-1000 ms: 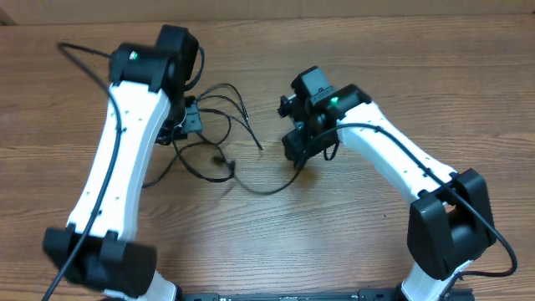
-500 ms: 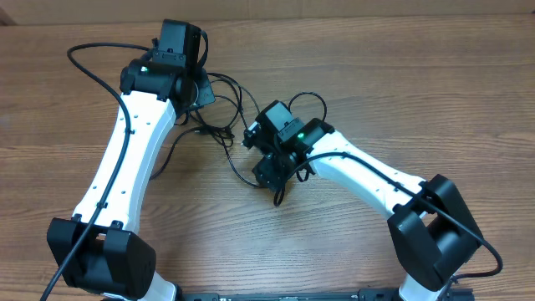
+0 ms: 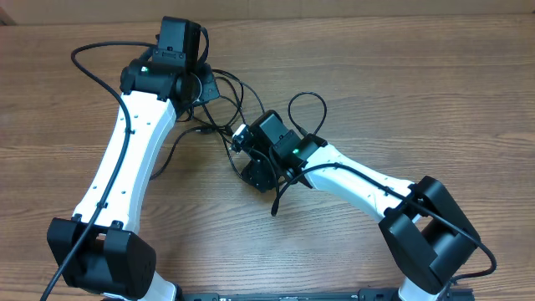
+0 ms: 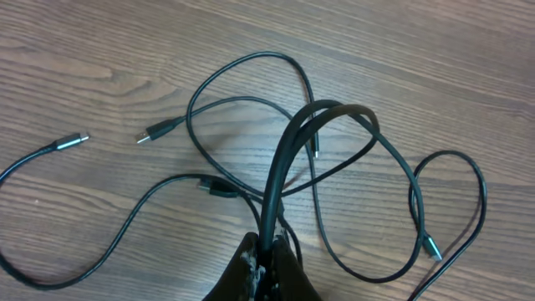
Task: Untangle cables
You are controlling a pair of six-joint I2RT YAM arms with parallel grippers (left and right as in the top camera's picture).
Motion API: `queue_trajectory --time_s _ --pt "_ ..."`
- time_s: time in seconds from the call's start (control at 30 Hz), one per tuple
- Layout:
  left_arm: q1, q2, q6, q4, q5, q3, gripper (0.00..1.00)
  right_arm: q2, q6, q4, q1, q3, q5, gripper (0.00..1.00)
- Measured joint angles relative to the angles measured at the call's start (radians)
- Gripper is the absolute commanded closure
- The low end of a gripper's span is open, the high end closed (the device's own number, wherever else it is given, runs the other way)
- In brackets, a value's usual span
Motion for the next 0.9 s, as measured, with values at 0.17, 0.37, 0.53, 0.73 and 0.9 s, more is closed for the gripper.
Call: queue_trajectory --time_s 0.17,0.37,0.53,0.73,0.9 --pt "0.000 0.000 0.000 0.003 0.000 0.000 0.96 0.000 -0.022 -0.013 0.020 -0.030 -0.014 0.29" --pt "0.000 0.000 0.000 0.003 0.015 0.000 0.96 0.000 -0.051 0.022 0.038 -0.062 -0.021 0.29" --pt "0.000 0.000 0.000 0.003 0.017 0.000 0.96 0.002 -0.060 0.084 0.037 -0.095 -0.021 0.30" --pt "0.000 0.000 0.000 0.002 0.019 0.000 0.96 0.034 -0.072 0.099 0.037 -0.111 -0.022 0.59" --pt "0.000 0.000 0.000 -0.002 0.019 0.000 0.96 0.054 -0.064 0.102 0.037 -0.113 -0.021 0.96"
